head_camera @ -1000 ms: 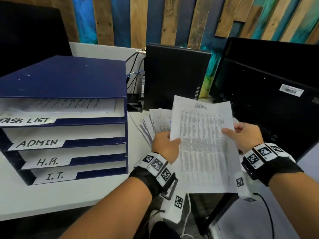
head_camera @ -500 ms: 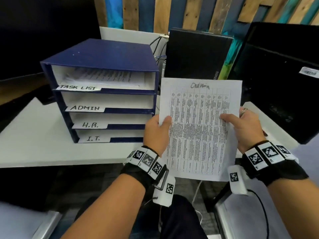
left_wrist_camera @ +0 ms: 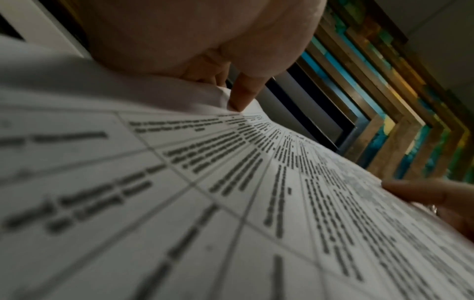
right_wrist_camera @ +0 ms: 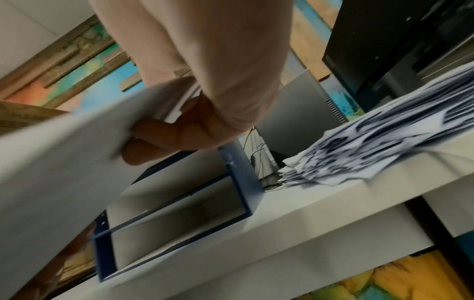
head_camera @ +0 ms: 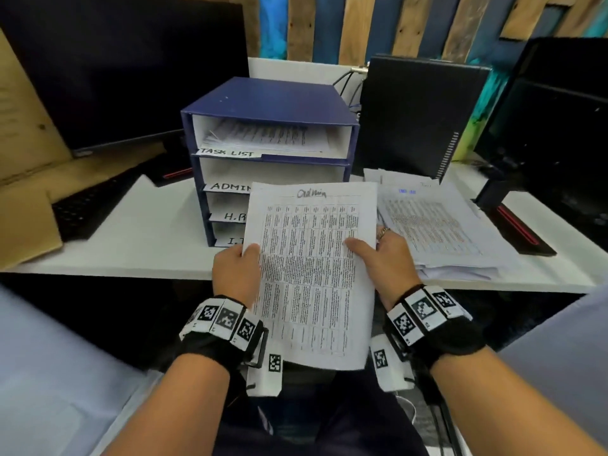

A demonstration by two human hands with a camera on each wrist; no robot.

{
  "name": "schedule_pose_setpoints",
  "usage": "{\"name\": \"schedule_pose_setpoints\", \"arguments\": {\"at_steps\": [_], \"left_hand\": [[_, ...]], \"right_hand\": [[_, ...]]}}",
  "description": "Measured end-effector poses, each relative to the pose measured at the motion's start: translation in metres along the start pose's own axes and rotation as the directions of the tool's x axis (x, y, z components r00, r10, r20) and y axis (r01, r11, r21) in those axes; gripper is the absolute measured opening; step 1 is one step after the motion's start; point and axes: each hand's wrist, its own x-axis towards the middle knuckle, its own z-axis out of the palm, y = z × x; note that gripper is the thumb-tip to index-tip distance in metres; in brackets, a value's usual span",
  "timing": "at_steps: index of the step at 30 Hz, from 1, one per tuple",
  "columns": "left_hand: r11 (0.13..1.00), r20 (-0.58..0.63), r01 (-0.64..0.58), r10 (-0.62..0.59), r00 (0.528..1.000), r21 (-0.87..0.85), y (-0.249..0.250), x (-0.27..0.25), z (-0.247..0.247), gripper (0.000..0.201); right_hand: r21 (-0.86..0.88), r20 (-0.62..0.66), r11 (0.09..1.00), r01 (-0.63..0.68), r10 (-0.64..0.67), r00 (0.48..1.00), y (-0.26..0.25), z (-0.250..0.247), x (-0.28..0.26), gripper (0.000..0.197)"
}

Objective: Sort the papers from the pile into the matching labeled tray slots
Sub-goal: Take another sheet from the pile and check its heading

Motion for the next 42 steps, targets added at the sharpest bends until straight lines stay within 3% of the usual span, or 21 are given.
{"name": "schedule_pose_setpoints", "arguments": {"at_steps": [5, 8, 10, 12, 14, 16, 18, 22, 27, 29, 30, 32, 34, 35, 37, 39, 42], "left_hand": [[0.999, -0.127, 0.038, -0.036, 0.991, 0.014, 0.002, 0.025, -0.045, 0.039], [0.995, -0.114, 0.001, 0.010, 0.993, 0.098, 0.018, 0.043, -0.058, 0.033], [0.990, -0.074, -0.017, 0.028, 0.997, 0.142, 0.032, 0.052, -0.063, 0.029], [0.997, -0.049, 0.001, 0.002, 0.999, 0.071, 0.042, 0.057, -0.066, 0.026], [0.996, 0.023, 0.088, -0.088, 0.996, 0.008, 0.047, 0.057, -0.070, 0.023], [0.979, 0.177, 0.202, -0.198, 0.964, -0.005, 0.047, 0.051, -0.071, 0.018], [0.982, 0.211, 0.187, -0.176, 0.961, -0.030, 0.042, 0.048, -0.068, 0.015], [0.982, -0.008, 0.048, -0.050, 0.999, -0.184, 0.040, 0.062, -0.054, 0.020], [0.971, -0.183, -0.006, -0.039, 0.982, -0.239, 0.057, 0.078, -0.044, 0.022], [0.984, -0.292, -0.069, 0.018, 0.956, -0.165, 0.060, 0.075, -0.044, 0.021], [0.990, -0.364, -0.132, 0.106, 0.925, -0.047, 0.060, 0.072, -0.045, 0.019], [0.923, -0.376, -0.307, 0.377, 0.847, 0.234, 0.056, 0.064, -0.043, 0.015], [0.757, -0.187, -0.498, 0.611, 0.769, 0.423, 0.049, 0.060, -0.035, 0.018], [0.666, -0.059, -0.559, 0.667, 0.743, 0.493, 0.046, 0.061, -0.029, 0.023], [0.532, 0.159, -0.599, 0.654, 0.740, 0.599, 0.042, 0.065, -0.018, 0.034], [0.440, 0.270, -0.566, 0.570, 0.776, 0.697, 0.043, 0.073, -0.011, 0.040], [0.308, 0.346, -0.550, 0.522, 0.780, 0.776, 0.042, 0.090, -0.006, 0.048]], "right_hand": [[0.019, 0.169, 0.989, -0.145, 0.139, 0.976, 0.009, 0.030, -0.003, 0.010], [-0.030, 0.218, 0.991, -0.133, 0.137, 0.966, 0.012, 0.041, -0.002, 0.012], [-0.035, 0.155, 0.994, -0.105, 0.109, 0.982, 0.006, 0.047, 0.005, 0.013], [-0.034, 0.065, 0.994, -0.103, 0.105, 0.992, -0.007, 0.052, 0.016, 0.013], [-0.043, -0.009, 0.993, -0.113, 0.112, 0.994, -0.022, 0.057, 0.029, 0.014], [-0.053, -0.075, 0.989, -0.136, 0.132, 0.988, -0.033, 0.062, 0.042, 0.012], [-0.038, -0.127, 0.984, -0.172, 0.166, 0.978, -0.044, 0.064, 0.050, 0.015], [-0.002, -0.124, 0.962, -0.273, 0.270, 0.955, -0.044, 0.061, 0.054, 0.015], [-0.009, -0.274, 0.996, -0.091, 0.085, 0.958, -0.043, 0.066, 0.057, 0.013], [0.034, -0.293, 0.998, -0.053, 0.061, 0.954, -0.050, 0.068, 0.063, 0.006], [0.062, -0.273, 0.997, -0.048, 0.063, 0.960, -0.052, 0.069, 0.066, 0.005], [0.057, -0.229, 0.998, -0.020, 0.033, 0.973, -0.054, 0.068, 0.065, 0.004], [-0.199, -0.231, 0.979, 0.035, -0.081, 0.970, -0.055, 0.064, 0.061, 0.008], [-0.383, -0.243, 0.922, 0.064, -0.168, 0.955, -0.054, 0.061, 0.058, 0.011], [-0.637, -0.256, 0.763, 0.109, -0.343, 0.904, -0.054, 0.060, 0.051, 0.020], [-0.741, -0.171, 0.641, 0.203, -0.472, 0.865, -0.054, 0.063, 0.049, 0.026], [-0.816, 0.186, 0.399, 0.418, -0.503, 0.844, -0.047, 0.074, 0.057, 0.030]]}}
